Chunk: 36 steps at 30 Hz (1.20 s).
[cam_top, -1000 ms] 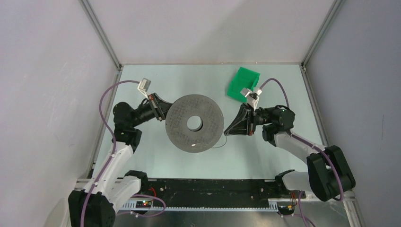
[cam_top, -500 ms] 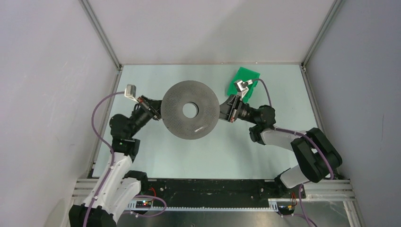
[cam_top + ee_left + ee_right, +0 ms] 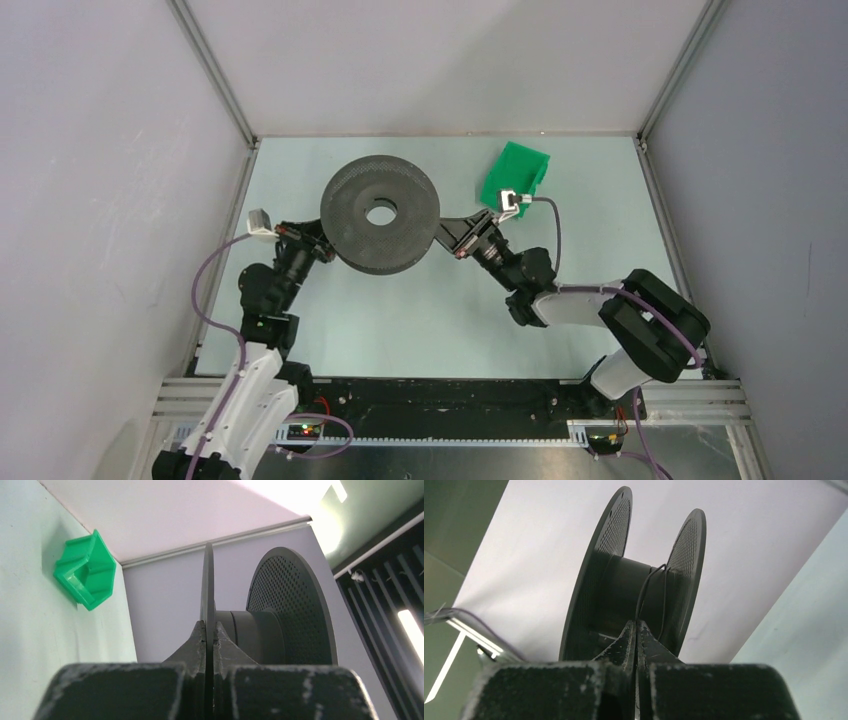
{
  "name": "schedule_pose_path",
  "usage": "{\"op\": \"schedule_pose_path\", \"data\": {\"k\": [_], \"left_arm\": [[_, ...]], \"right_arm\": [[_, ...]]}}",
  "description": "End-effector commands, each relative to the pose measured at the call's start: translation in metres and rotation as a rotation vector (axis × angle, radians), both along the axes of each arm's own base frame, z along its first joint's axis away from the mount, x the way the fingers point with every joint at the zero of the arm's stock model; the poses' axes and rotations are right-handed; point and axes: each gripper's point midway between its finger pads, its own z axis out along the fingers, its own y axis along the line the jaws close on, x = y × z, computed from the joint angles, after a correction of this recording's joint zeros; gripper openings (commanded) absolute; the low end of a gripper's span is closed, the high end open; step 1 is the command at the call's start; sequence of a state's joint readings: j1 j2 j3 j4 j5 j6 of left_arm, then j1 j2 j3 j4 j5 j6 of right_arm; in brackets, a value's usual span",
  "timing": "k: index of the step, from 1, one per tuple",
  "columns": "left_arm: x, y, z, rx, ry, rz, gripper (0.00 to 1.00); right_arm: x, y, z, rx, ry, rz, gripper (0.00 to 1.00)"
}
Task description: Wrap the cables
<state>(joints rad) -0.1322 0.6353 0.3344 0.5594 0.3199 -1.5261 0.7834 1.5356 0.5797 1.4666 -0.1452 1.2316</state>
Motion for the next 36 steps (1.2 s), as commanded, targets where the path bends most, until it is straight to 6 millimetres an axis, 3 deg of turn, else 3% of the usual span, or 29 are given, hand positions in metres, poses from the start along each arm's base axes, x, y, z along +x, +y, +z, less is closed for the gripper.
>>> {"op": "schedule_pose_path", "data": {"k": [1,6,19,31,36], "left_arm": [[-0.008,0.014,0.042,-0.132,-0.104,0.043,0.00],[-0.002,0.016,0.034,-0.137,-0.077,0.057,0.00],[0.008,0.017,0.011,-0.087,-0.041,0.089,0.00],[0.008,0.018,0.005,-0.062,-0.045,0.106,0.00],[0.008,0.019,0.009,-0.070,-0.052,0.113,0.00]], "right_arm": [[0.025,-0.004,-0.020,-0.061,0.047,-0.208,0.00],[0.024,-0.003,-0.025,-0.102,0.042,-0.275,0.00],[0.015,-0.024,-0.004,-0.042,0.014,-0.280,0.00],[0.013,-0.023,0.005,0.025,0.015,-0.249,0.00],[0.012,-0.007,0.000,-0.014,0.017,-0.277,0.00]]}}
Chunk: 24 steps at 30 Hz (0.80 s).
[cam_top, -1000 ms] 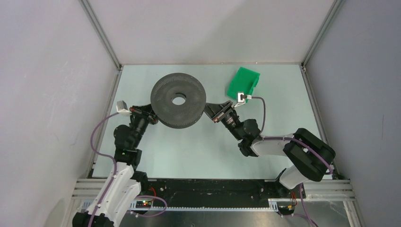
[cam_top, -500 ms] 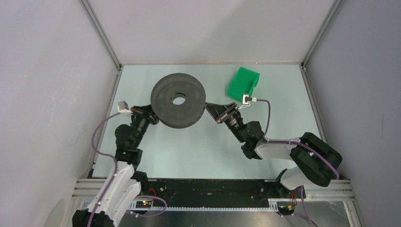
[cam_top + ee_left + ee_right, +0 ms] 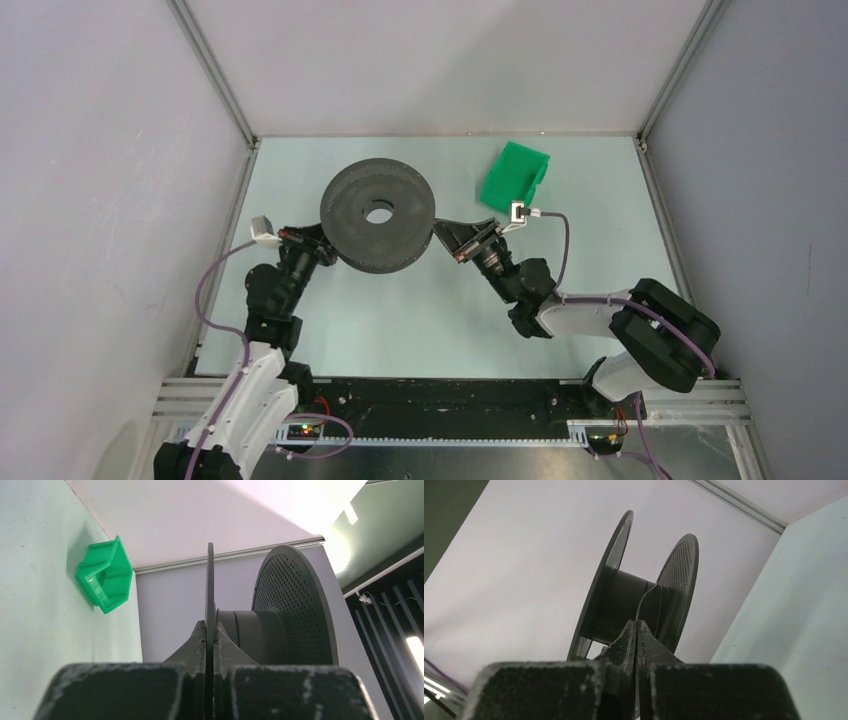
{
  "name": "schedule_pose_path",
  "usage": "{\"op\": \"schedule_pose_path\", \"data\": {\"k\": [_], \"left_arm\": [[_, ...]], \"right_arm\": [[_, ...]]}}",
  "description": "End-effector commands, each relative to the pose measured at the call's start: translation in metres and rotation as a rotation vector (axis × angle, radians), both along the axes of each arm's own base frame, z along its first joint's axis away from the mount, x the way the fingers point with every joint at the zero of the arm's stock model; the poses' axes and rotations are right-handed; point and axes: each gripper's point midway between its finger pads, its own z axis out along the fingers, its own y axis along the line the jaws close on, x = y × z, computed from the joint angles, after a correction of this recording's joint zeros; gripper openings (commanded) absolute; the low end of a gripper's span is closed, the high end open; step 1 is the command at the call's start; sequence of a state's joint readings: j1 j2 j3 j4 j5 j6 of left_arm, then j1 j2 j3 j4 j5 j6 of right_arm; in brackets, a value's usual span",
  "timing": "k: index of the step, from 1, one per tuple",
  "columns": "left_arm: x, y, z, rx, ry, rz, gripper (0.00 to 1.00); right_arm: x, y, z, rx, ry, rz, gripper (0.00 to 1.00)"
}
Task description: Wrap the cables
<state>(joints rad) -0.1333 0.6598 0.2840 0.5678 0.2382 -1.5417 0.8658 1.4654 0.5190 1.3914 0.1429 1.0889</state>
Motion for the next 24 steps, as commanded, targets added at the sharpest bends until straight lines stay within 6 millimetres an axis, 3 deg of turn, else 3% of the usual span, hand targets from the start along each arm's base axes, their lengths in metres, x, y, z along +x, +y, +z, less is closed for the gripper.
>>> {"op": "schedule_pose_path", "data": {"k": [1,16,24], "left_arm": [[-0.006,0.008,0.036,-0.045,-0.126,0.040,0.00],[-0.006,0.006,0.047,-0.099,-0.125,0.035,0.00],[-0.009,0.006,0.054,-0.118,-0.136,0.034,0.00]], "right_arm": [[0.000,0.010,0.011,0.007,-0.038,-0.050,0.00],[0.005,0.057,-0.008,-0.102,-0.009,-0.272,0.00],[0.018,0.032,-0.022,-0.123,0.063,-0.450,0.00]]}}
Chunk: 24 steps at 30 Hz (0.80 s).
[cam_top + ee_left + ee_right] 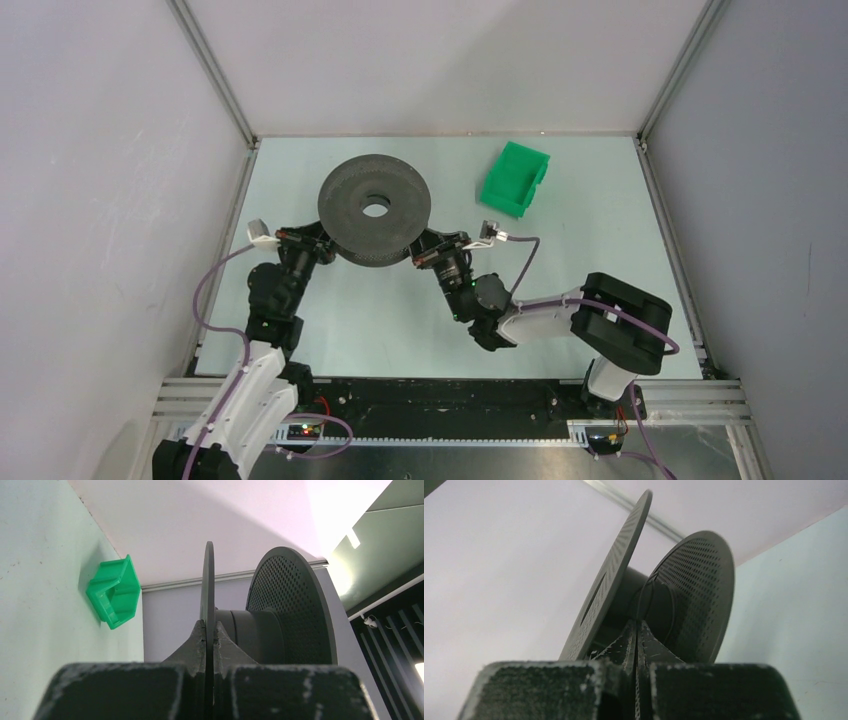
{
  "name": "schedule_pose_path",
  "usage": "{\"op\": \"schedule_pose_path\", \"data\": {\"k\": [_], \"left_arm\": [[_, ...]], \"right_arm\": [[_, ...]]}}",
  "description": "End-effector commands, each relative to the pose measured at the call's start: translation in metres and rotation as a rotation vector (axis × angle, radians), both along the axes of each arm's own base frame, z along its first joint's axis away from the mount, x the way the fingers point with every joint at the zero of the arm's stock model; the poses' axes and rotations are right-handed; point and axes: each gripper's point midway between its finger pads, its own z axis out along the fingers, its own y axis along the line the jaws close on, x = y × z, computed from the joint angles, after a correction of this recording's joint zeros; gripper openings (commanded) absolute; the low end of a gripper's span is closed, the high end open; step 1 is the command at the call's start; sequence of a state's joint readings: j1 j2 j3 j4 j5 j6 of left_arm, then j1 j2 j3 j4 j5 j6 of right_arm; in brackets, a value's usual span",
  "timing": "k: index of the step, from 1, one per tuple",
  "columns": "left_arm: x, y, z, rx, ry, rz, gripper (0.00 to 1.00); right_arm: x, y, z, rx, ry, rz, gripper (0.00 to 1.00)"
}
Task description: Wrap the cables
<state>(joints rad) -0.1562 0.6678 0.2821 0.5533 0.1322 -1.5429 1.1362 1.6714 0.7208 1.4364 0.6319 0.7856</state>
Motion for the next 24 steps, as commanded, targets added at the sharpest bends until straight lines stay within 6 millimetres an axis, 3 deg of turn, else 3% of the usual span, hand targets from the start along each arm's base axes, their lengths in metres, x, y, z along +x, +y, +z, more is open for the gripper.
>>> {"op": "schedule_pose_path", "data": {"k": [1,9,19,24], "left_arm": [[-0.018,-0.003,0.059,-0.095,-0.168,-0.043,0.00],[-0.016,-0.002,0.054,-0.105,-0.153,-0.036,0.00],[-0.016,-0.005,0.064,-0.113,-0.166,-0.044,0.00],[-0.018,-0.007,0.070,-0.112,-0.179,-0.050,0.00]], "right_arm": [[0.017,-0.025,-0.012,-0.037,0.052,-0.178,0.00],[0.012,-0.041,-0.003,0.013,0.063,-0.239,0.00],[0.002,-0.002,0.007,-0.049,0.012,-0.201,0.00],[0.006,0.004,-0.009,-0.110,0.032,-0.217,0.00]]}}
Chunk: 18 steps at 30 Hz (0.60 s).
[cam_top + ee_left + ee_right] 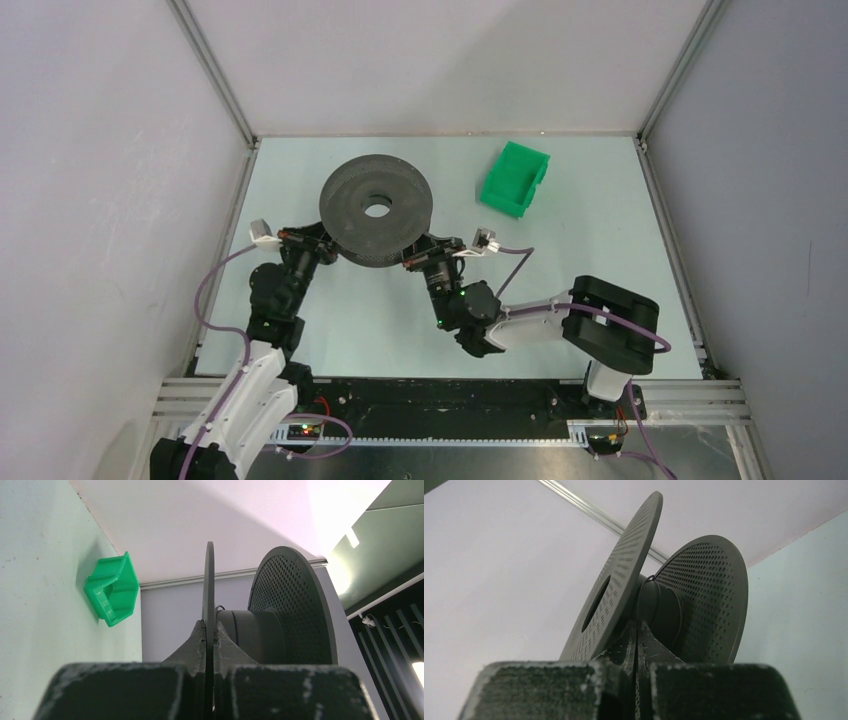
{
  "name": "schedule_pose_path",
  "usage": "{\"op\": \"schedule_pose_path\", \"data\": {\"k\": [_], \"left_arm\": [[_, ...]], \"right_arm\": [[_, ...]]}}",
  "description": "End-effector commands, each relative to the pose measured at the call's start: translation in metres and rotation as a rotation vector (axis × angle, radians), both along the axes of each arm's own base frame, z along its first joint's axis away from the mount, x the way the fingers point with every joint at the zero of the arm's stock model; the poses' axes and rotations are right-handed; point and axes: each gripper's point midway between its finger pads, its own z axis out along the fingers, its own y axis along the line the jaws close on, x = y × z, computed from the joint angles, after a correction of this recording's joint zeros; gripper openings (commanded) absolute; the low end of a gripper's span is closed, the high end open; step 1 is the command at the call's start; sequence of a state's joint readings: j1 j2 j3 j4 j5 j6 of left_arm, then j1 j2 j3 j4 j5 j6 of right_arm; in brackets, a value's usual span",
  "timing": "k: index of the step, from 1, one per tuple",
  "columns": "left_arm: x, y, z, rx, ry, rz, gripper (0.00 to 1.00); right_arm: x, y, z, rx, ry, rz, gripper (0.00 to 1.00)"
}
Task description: Wrap the cables
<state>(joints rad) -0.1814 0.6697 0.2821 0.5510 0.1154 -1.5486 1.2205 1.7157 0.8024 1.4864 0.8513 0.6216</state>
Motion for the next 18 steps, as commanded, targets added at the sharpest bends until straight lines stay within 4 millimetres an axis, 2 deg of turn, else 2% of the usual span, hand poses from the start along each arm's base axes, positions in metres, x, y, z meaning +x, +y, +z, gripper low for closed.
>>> {"op": "schedule_pose_path", "data": {"k": [1,2,3,4,7,10,13,18], "left_arm": [[-0.017,-0.002,0.070,-0.105,-0.185,-0.040,0.00],[-0.017,-0.002,0.069,-0.105,-0.184,-0.041,0.00],[-0.017,-0.002,0.068,-0.107,-0.182,-0.040,0.00],[-0.018,-0.002,0.067,-0.107,-0.181,-0.039,0.00],[-0.018,-0.002,0.067,-0.109,-0.181,-0.041,0.00],[-0.018,-0.002,0.067,-0.106,-0.182,-0.040,0.00],[-0.017,-0.002,0.066,-0.104,-0.180,-0.041,0.00],[-0.015,-0.003,0.065,-0.101,-0.178,-0.042,0.00]], "right_arm": [[0.009,0.002,-0.019,-0.089,0.031,-0.050,0.00],[0.011,0.002,-0.027,-0.110,0.046,-0.050,0.00],[0.012,0.000,-0.026,-0.095,0.055,-0.043,0.00],[0.013,-0.002,-0.034,-0.114,0.069,-0.043,0.02],[0.015,-0.013,-0.037,-0.100,0.086,-0.047,0.11],[0.015,-0.026,-0.045,-0.107,0.102,-0.056,0.15],[0.017,-0.036,-0.043,-0.098,0.105,-0.063,0.17],[0.012,-0.041,-0.034,-0.120,0.059,-0.053,0.20]]}}
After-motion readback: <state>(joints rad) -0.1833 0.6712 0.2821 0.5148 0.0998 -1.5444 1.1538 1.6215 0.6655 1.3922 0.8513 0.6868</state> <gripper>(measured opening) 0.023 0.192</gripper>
